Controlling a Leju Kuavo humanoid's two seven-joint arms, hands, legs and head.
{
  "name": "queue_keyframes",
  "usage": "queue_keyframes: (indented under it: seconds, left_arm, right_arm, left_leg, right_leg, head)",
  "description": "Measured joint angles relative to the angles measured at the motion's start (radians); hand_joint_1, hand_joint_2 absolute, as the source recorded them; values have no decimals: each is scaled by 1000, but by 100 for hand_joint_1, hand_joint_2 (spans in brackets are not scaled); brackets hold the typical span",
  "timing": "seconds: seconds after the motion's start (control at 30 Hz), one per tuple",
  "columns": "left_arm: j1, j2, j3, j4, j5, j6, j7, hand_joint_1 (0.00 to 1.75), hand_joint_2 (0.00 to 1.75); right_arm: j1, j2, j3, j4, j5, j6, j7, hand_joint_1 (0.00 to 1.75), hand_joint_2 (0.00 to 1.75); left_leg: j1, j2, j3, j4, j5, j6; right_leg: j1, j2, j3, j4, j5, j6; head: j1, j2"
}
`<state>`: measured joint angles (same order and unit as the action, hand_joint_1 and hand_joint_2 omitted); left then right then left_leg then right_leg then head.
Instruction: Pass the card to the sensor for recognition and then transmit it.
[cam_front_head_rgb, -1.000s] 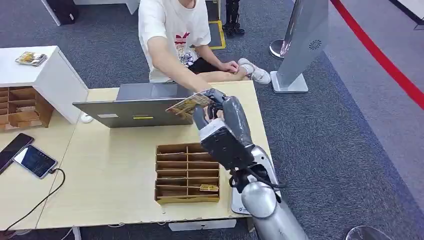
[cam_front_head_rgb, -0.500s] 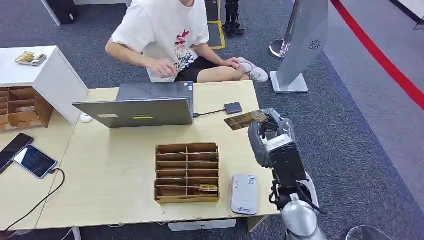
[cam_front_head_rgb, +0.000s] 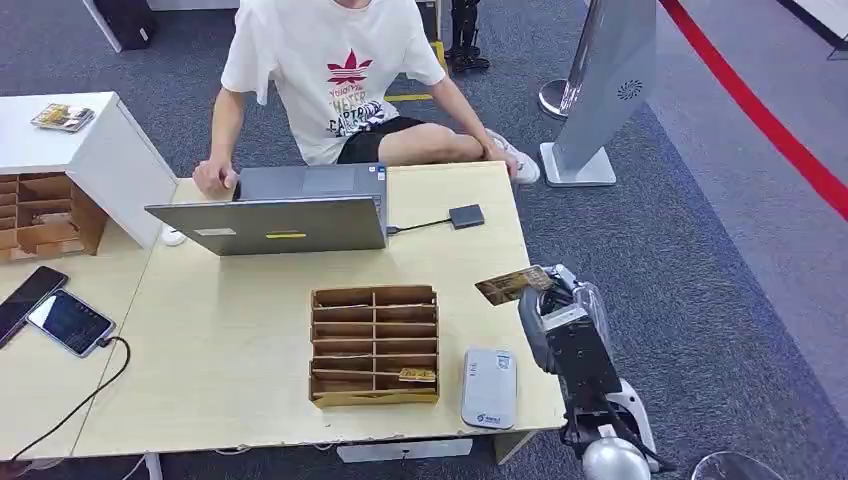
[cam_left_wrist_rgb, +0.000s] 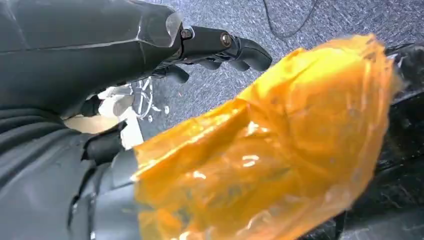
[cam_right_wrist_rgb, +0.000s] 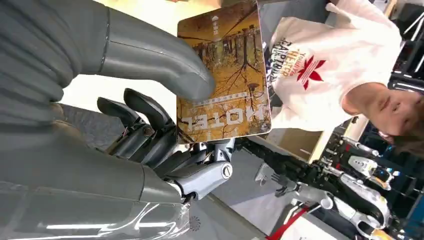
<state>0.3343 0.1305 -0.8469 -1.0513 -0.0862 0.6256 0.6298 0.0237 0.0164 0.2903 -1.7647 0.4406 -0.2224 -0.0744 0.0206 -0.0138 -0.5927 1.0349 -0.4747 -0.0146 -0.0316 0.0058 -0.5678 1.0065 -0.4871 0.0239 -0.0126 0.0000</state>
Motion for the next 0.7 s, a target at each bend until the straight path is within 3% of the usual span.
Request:
queue_keyframes:
  seconds: [0.13,0.33,0.43,0.5,0.7]
  left_arm:
    - [13,-11,27,-2,-30,-12,0,0,0]
    - [40,-45,114,-5,-118,-76,0,0,0]
    - [59,-68,173,-10,-191,-131,0,0,0]
    - [80,-96,244,-27,-294,-204,0,0,0]
    - [127,-157,388,-64,-416,-306,0,0,0]
  right_arm:
    - [30,-10,-6,0,36,13,39,175,175]
    - [98,-68,-8,21,123,78,98,175,175]
    - [103,-97,-5,43,147,106,125,175,175]
    - [104,-119,5,59,157,114,139,175,175]
    - [104,-164,19,90,178,125,164,175,175]
  left_leg:
    - [0,0,0,0,0,0]
    - [0,0,-1,0,-2,1]
    - [0,0,-1,0,-2,1]
    - [0,0,-1,0,-2,1]
    - [0,0,-1,0,-2,1]
  right_leg:
    - [0,0,0,0,0,0]
    - [0,0,0,0,0,1]
    - [0,0,0,-1,-1,1]
    - [0,0,0,-1,-1,1]
    - [0,0,0,-1,-1,1]
  head:
    - [0,0]
    - [0,0]
    - [0,0]
    - [0,0]
    - [0,0]
